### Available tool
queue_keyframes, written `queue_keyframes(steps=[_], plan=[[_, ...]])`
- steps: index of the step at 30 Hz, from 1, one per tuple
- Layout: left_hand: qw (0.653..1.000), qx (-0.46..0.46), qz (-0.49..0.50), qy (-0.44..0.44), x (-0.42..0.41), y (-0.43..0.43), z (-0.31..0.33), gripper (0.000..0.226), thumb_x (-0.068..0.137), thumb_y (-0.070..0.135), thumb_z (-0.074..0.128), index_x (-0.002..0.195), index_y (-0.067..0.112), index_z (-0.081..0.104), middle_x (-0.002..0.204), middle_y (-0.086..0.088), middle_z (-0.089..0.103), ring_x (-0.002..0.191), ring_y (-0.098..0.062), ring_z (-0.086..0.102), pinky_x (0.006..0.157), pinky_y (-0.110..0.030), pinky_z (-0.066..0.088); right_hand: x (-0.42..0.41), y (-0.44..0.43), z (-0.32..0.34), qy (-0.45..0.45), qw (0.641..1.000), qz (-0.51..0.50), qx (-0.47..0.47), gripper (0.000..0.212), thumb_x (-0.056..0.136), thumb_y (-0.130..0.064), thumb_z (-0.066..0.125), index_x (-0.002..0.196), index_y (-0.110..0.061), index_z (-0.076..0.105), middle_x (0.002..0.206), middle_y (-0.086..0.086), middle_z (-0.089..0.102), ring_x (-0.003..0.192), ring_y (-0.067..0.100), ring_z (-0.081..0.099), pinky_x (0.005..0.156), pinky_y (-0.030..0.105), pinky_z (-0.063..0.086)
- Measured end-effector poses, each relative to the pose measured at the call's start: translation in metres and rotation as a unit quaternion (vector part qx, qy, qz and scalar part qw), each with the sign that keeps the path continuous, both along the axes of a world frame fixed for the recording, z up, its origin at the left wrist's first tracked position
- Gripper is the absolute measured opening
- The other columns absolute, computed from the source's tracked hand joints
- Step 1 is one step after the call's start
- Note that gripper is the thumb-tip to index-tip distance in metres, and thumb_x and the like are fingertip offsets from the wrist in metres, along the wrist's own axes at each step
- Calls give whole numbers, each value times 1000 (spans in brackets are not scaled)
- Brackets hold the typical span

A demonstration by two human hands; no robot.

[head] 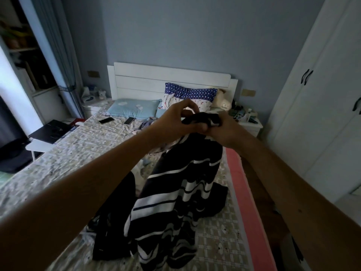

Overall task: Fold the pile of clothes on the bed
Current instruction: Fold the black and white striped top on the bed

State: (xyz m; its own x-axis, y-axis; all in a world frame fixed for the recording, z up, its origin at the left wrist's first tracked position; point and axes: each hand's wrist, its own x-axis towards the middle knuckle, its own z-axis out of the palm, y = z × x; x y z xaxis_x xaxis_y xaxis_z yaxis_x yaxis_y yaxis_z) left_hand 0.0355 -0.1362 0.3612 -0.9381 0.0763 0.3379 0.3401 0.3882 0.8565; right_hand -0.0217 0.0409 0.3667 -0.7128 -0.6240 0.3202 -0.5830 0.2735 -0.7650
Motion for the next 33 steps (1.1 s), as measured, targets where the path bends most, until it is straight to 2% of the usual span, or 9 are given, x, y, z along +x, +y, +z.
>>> queue_keyframes(steps=[5,8,12,14,18,22,27,30,33], plan=[[973,-199,-37,-107,6,-23,-45,31,80,13,82,105,16,63,91,13,66,75,16,60,70,-3,43,3,-4,2,22,1000,-1,-21,7,83,2,71,89,1,74,87,16,73,80,12,65,79,27,50],[961,-249,-17,-123,6,-34,-67,35,80,25,82,108,9,68,96,4,69,86,-2,63,75,-18,45,5,4,7,-12,998,-34,-60,12,81,-3,73,85,-13,78,83,9,76,82,20,72,81,34,54],[954,-272,95,-86,7,-46,-80,43,78,31,64,115,9,69,106,-10,72,101,-24,65,83,-34,49,3,23,16,-16,986,-110,-122,7,80,-7,73,75,-10,76,74,14,72,68,25,66,68,34,50],[947,-255,185,-54,8,-51,-81,39,77,24,58,113,15,70,104,-11,72,100,-31,67,79,-36,51,2,35,22,-1,975,-161,-153,14,74,-15,75,62,-24,75,64,0,69,61,18,64,63,30,48],[920,-216,323,-50,3,-51,-65,12,85,9,61,94,11,69,90,-14,66,91,-35,65,68,-32,41,-1,59,28,54,947,-286,-137,9,67,-24,76,62,-19,71,62,-1,67,54,12,63,54,28,47],[967,-31,240,-77,-5,-51,-41,17,84,9,62,70,15,68,67,-5,63,71,-21,56,61,-28,38,-2,85,30,139,921,-361,-47,35,72,-22,75,49,-21,48,49,-7,43,43,3,40,47,22,31],[985,24,172,9,-2,-34,-11,26,91,17,53,87,28,76,81,2,74,79,-20,69,76,-33,54,-6,106,28,215,898,-385,16,22,77,-14,65,59,-10,52,56,5,52,52,15,48,50,25,32],[984,-58,141,91,-3,-29,9,17,91,14,56,80,11,69,74,1,63,68,-8,53,70,-29,45,-6,120,34,190,917,-350,-8,32,76,-1,56,52,-15,40,52,3,41,50,13,39,50,24,28],[960,-198,112,165,4,-35,29,35,86,40,61,70,9,55,62,-3,53,60,-11,42,58,-29,34,-10,135,40,103,938,-325,-59,27,71,-5,53,52,-18,38,54,0,39,51,9,36,55,26,27]])
